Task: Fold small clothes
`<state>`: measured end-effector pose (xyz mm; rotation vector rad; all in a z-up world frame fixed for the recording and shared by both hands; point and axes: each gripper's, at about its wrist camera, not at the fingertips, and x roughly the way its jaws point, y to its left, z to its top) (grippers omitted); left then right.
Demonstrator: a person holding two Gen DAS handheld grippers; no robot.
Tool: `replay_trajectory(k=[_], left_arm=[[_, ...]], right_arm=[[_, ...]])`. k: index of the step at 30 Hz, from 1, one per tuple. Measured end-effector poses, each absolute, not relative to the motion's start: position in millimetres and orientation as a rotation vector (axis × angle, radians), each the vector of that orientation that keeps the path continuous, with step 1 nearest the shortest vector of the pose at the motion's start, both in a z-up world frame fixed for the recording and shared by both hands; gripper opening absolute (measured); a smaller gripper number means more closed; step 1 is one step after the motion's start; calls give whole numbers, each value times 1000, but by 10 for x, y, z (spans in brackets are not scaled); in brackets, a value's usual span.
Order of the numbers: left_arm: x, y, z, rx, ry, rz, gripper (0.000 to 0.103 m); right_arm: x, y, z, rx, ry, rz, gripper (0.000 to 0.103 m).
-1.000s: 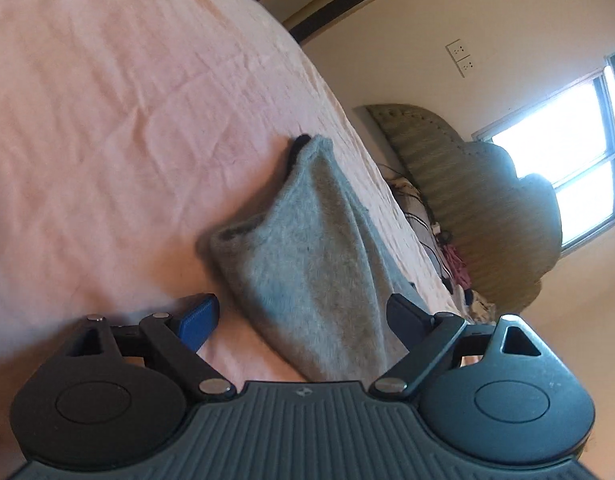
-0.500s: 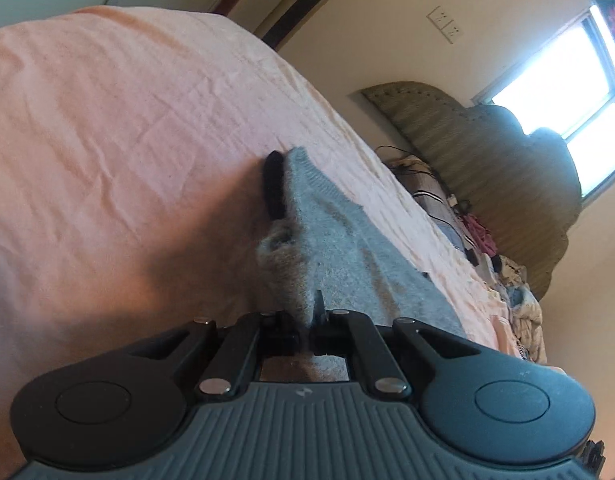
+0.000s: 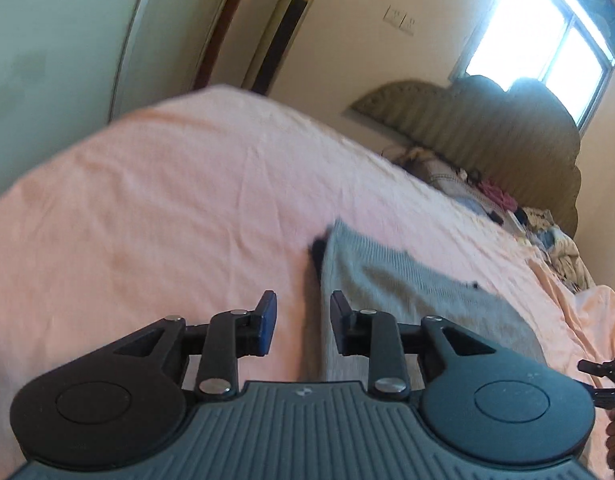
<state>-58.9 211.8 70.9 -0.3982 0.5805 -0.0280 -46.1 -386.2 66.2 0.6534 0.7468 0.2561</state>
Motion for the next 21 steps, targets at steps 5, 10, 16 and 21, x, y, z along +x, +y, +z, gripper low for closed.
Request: replay_trajectory(k=[5,10,16,21], left_arm=[[556,1720,633,-236,607,-40,53],[1402,1277,268,-115,767,-66,53],[1568,1062,121,-30,770,-101,5],[1586,1071,239,-14,694,-38,5]], right_arm=[[588,-3547,791,504,759,303,65],[1373,-3194,539,356,905,254,65],[1429,-2989,437,274,888,317,11],[1347,-3272,549,392,759,274,10]])
